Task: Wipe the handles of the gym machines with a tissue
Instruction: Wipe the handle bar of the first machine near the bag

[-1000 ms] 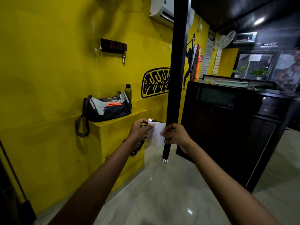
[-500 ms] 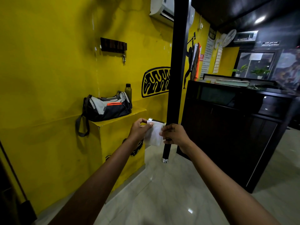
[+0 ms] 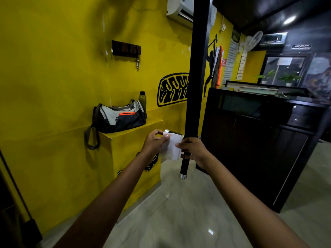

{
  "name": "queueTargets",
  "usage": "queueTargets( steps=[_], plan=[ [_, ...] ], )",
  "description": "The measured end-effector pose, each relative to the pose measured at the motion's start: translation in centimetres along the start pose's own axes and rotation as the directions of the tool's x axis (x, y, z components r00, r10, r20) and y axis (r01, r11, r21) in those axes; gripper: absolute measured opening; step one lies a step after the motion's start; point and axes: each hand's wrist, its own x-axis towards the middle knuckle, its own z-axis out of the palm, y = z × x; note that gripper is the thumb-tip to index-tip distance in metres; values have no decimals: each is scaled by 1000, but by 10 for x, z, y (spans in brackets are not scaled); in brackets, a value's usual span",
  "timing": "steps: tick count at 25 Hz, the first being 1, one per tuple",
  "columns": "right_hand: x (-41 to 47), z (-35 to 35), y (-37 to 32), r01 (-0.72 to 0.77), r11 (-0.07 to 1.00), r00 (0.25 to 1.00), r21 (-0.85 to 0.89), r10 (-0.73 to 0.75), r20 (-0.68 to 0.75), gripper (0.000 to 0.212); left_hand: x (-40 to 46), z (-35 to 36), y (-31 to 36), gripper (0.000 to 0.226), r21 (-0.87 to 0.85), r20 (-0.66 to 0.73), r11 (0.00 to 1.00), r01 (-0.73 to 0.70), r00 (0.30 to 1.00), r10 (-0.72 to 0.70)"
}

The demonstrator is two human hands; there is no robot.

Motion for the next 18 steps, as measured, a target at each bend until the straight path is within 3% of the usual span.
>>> queueTargets(
  steps=[5, 8, 12, 16, 18],
  plan=[
    [3, 0, 2, 147, 986, 981, -84, -156, -117, 19, -4, -1, 1, 13, 3, 44, 1000, -22, 999, 22],
    [7, -1, 3, 152, 986, 976, -68, -160, -146, 17, -5, -2, 1, 26, 19, 111, 1000, -1, 994, -1],
    [9, -1, 5, 126, 990, 980, -68, -135, -145, 13, -4, -3, -1, 17, 82, 112, 996, 16, 993, -25],
    [7, -5, 5, 112, 993, 992, -42, -114, -51, 47, -1, -2, -4, 17, 46, 57, 999, 15, 998, -17],
    [7, -7, 5, 128, 990, 992, -64, -128, 2, 49, 2, -2, -7, 23, 12, 53, 1000, 0, 999, 0]
  ],
)
